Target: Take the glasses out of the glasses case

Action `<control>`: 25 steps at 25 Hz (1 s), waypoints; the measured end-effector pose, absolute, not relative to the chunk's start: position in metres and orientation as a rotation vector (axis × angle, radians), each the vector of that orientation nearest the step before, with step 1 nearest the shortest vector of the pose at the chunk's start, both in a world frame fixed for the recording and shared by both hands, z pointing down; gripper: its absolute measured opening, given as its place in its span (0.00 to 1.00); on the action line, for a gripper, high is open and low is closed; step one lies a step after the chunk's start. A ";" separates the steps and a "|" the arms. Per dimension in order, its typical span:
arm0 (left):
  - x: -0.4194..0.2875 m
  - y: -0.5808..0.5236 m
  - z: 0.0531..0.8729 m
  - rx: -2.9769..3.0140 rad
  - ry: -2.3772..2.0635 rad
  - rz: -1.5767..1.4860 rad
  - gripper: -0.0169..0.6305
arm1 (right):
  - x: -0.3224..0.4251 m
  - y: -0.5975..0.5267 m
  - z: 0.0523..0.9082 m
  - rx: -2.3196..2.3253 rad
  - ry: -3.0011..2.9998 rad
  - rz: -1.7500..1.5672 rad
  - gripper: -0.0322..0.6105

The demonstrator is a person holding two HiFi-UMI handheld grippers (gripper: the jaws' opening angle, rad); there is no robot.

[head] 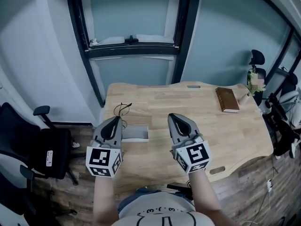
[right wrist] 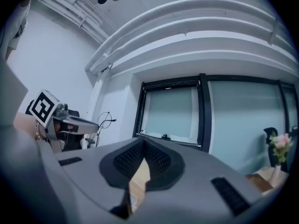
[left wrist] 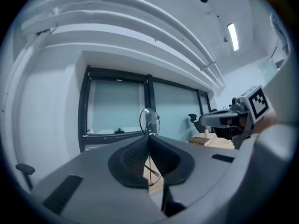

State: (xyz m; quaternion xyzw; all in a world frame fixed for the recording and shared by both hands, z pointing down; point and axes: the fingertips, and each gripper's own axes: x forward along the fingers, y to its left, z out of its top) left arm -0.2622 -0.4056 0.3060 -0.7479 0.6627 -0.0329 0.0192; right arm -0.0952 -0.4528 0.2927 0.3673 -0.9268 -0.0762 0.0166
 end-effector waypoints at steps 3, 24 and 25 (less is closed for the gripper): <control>-0.269 -0.400 0.286 -2.233 2.075 -0.030 0.06 | -0.097 -0.453 0.284 1.139 -2.891 -0.266 0.07; -0.276 -0.403 0.248 -2.109 2.072 0.032 0.06 | -0.074 -0.462 0.242 1.308 -2.878 -0.349 0.06; -0.277 -0.402 0.247 -2.104 2.074 0.034 0.06 | -0.073 -0.461 0.241 1.314 -2.878 -0.352 0.06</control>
